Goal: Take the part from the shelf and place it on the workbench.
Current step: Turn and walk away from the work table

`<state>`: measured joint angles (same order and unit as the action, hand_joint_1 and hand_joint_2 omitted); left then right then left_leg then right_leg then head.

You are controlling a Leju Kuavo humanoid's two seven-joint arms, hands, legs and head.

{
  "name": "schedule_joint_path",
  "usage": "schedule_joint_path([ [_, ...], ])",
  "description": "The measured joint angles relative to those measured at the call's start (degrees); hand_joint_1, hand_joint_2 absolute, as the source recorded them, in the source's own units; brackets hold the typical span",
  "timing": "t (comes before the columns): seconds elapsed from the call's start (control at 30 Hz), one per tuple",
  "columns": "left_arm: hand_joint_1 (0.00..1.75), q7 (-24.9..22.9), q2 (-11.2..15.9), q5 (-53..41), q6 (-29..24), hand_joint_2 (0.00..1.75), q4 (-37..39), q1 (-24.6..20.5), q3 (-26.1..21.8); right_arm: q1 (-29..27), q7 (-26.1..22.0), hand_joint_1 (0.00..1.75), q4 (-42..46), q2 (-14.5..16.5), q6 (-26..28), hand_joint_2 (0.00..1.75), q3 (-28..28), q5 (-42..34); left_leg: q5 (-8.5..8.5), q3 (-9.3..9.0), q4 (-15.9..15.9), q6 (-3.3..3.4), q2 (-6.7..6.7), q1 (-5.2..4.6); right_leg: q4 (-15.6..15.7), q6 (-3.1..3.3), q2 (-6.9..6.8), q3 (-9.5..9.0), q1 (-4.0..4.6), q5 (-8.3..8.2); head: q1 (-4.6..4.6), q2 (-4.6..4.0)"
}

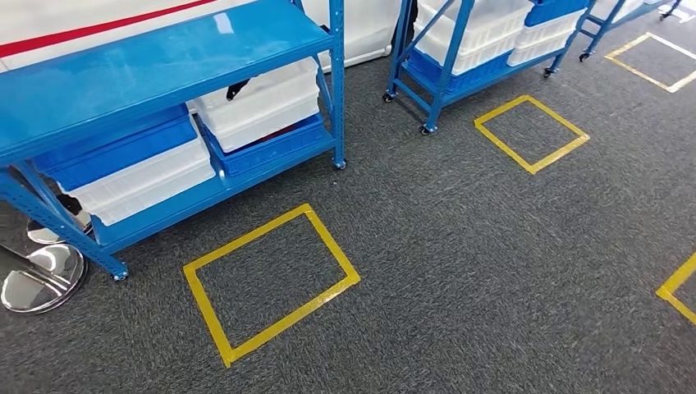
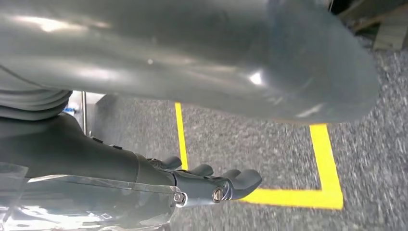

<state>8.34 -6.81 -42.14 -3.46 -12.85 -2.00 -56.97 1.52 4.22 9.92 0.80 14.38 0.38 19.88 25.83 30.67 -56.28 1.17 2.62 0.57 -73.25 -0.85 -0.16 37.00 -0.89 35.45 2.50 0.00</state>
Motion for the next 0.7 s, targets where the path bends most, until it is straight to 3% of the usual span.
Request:
schedule_joint_path([
  [0.07,0.0,-0.28,0.11,-0.17,-0.03,0.0,0.0,0.02,0.08,-0.01,-0.01,0.0,0.0,-0.28,0.0,0.0,-0.23,-0.04,0.11,0.05,-0.39,-0.3,1.6,0.09,6.68,0.01,1.21,-2.94,-0.34,-4.29,-0.01,0.0],
  [0.13,0.0,-0.38,0.19,-0.27,-0.03,0.0,0.0,-0.05,0.2,-0.06,-0.04,0.0,-0.03,-0.48,-0.01,0.0,-0.43,-0.04,0.25,0.43,-0.92,-0.98,2.98,0.0,12.98,0.1,3.5,-5.64,-0.55,-6.76,-0.01,0.0],
  [0.17,0.0,-0.39,0.27,-0.29,-0.03,0.0,0.0,-0.08,0.26,-0.05,-0.08,0.0,-0.04,-0.51,-0.01,0.0,-0.52,-0.05,0.24,0.69,-1.07,-1.37,3.57,-0.03,14.31,0.24,4.2,-6.11,-0.52,-7.01,0.0,0.0],
  [0.2,0.0,-0.39,0.36,-0.32,0.01,0.0,0.0,-0.08,0.32,0.01,-0.12,0.0,-0.05,-0.52,0.0,0.0,-0.62,-0.09,0.15,0.94,-1.1,-1.78,4.13,-0.01,14.43,0.46,4.07,-6.12,-0.38,-6.9,0.0,0.0],
  [0.27,0.0,-0.39,0.62,-0.39,0.12,0.0,0.01,0.06,0.38,0.23,-0.2,0.0,-0.04,-0.49,0.02,0.0,-0.85,-0.17,0.08,1.31,-1.14,-2.51,4.53,0.2,14.69,1.27,2.71,-6.12,-0.39,-7.19,0.01,0.0],
  [0.33,0.0,-0.42,0.8,-0.47,0.26,0.0,0.04,0.12,0.4,0.26,-0.24,0.0,-0.04,-0.46,0.04,0.0,-1.07,-0.21,1.96,2.56,-3.79,-3.02,2.04,0.18,15.04,2.15,1.24,-6.11,-0.47,-7.45,0.02,0.0],
  [0.4,0.0,-0.57,0.95,-0.52,0.34,0.0,0.07,-0.11,0.43,-0.01,-0.24,0.0,-0.04,-0.49,0.08,0.0,-1.18,-0.16,5.99,5.6,-10.78,-3.29,-1.1,0.12,15.07,2.6,-0.3,-5.97,-0.17,-7.49,0.03,0.0],
  [0.47,0.0,-0.85,1.08,-0.56,0.34,0.0,0.07,-0.31,0.43,-0.2,-0.23,0.0,-0.05,-0.54,0.09,0.0,-1.26,-0.04,8.66,8.49,-17.52,-3.39,-2.06,0.14,15.01,2.72,-2.0,-5.88,0.19,-7.43,0.02,0.0],
  [0.5,0.0,-0.98,1.13,-0.57,0.34,0.0,0.07,-0.3,0.43,-0.19,-0.22,0.0,-0.05,-0.55,0.09,0.0,-1.3,0.02,8.44,8.62,-18.17,-3.33,-2.21,0.13,14.97,2.76,-2.8,-5.9,0.31,-7.37,0.02,0.0],
  [0.53,0.0,-1.05,1.17,-0.57,0.34,0.0,0.07,-0.26,0.43,-0.14,-0.22,0.0,-0.05,-0.55,0.09,0.0,-1.33,0.05,7.18,7.61,-16.52,-3.19,-2.41,0.11,14.95,2.77,-3.56,-5.96,0.41,-7.3,0.02,0.0],
  [0.57,0.0,-1.1,1.22,-0.57,0.33,0.0,0.07,-0.23,0.43,-0.07,-0.22,0.0,-0.04,-0.54,0.09,0.0,-1.34,0.09,5.29,5.65,-12.93,-2.98,-2.82,0.07,14.94,2.74,-4.2,-6.08,0.48,-7.22,0.02,0.0],
  [0.63,0.0,-1.22,1.32,-0.57,0.26,0.0,0.07,-0.36,0.43,0.05,-0.22,0.0,-0.04,-0.54,0.08,0.0,-1.36,0.27,2.4,1.48,-4.81,-2.28,-5.34,-0.26,14.91,2.46,-5.44,-6.39,0.7,-7.01,0.02,0.0],
  [0.7,0.0,-1.4,1.37,-0.56,0.12,0.0,0.07,-0.56,0.43,0.11,-0.22,0.0,-0.04,-0.55,0.05,0.0,-1.37,0.54,1.67,0.01,-1.45,-1.65,-6.82,-0.66,14.87,1.95,-6.42,-6.59,0.86,-6.88,0.02,0.0],
])
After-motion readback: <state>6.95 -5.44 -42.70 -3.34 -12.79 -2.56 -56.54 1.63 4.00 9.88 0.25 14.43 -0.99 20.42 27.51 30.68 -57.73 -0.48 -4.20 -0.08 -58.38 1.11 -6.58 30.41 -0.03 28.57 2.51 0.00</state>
